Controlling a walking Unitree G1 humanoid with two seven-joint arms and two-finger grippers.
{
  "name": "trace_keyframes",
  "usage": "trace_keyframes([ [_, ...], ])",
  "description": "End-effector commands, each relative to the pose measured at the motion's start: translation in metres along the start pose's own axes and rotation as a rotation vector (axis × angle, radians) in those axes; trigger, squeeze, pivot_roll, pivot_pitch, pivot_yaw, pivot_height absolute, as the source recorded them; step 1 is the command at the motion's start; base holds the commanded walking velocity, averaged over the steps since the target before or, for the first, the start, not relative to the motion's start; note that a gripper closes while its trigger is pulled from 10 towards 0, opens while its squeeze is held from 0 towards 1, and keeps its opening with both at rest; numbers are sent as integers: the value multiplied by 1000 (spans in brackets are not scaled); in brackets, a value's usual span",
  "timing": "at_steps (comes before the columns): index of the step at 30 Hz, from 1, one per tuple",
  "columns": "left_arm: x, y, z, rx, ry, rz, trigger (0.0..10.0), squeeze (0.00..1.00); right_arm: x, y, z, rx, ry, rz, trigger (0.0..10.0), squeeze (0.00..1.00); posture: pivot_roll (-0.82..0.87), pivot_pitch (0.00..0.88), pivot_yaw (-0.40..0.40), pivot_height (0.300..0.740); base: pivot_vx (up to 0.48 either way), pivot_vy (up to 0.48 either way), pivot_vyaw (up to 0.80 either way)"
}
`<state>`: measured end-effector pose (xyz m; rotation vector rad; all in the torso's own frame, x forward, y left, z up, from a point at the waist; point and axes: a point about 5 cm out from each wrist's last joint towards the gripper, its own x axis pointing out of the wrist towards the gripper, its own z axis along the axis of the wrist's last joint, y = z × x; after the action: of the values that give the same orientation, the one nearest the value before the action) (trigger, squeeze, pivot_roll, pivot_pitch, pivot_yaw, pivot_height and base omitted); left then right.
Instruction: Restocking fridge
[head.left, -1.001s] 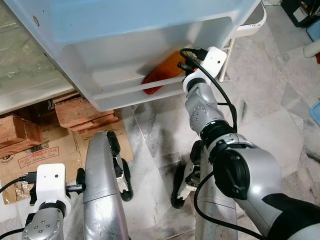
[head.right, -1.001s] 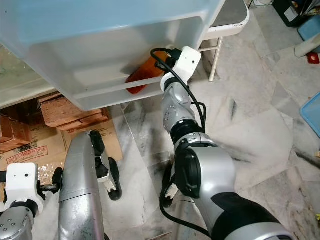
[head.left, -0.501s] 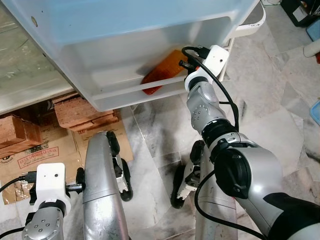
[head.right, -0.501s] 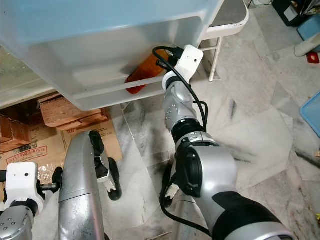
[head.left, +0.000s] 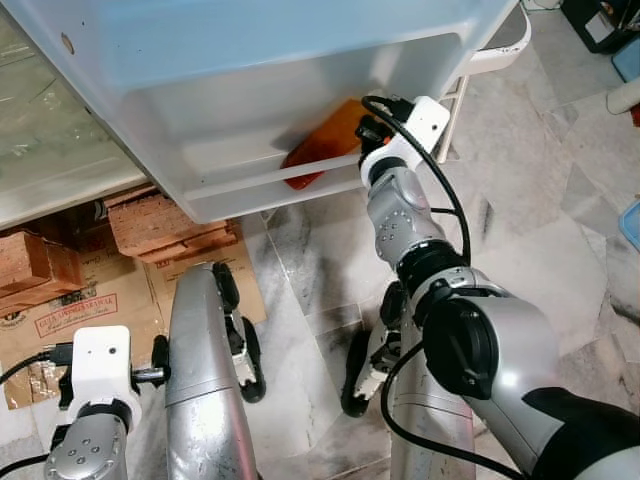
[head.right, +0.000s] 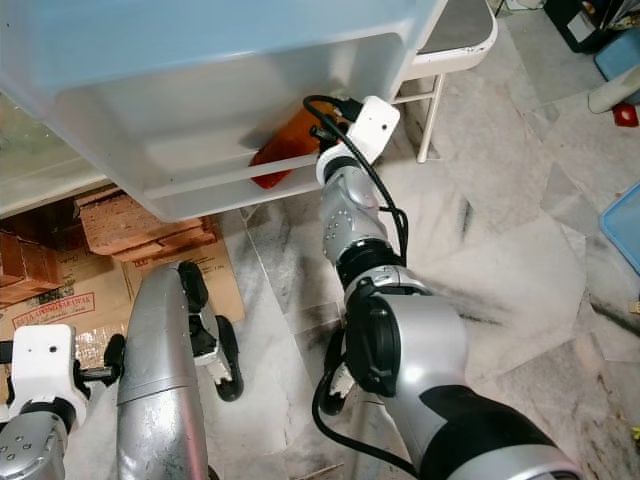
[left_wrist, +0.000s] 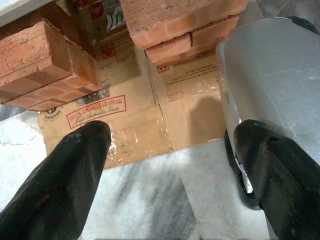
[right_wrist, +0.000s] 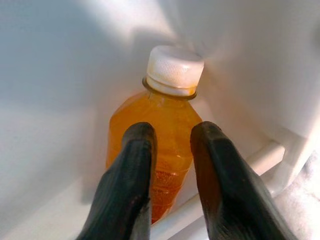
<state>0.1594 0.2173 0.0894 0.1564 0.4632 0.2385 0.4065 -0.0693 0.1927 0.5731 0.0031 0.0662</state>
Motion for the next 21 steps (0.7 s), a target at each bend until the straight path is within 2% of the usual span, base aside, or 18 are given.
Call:
trace_keyframes([
  [1,-4,1,-13,4,65,11,10000,0,-2,0,-11,38,52,-5,10000,1000,306,478,-99,526,0,0,0],
  [10,-6,0,-14,1,70,9,10000,0,-4,9,-18,110,85,23,10000,1000,310,484,-100,526,0,0,0],
  [21,-5,1,-14,2,72,7,10000,0,-5,9,-21,117,96,21,10000,1000,312,482,-98,526,0,0,0],
])
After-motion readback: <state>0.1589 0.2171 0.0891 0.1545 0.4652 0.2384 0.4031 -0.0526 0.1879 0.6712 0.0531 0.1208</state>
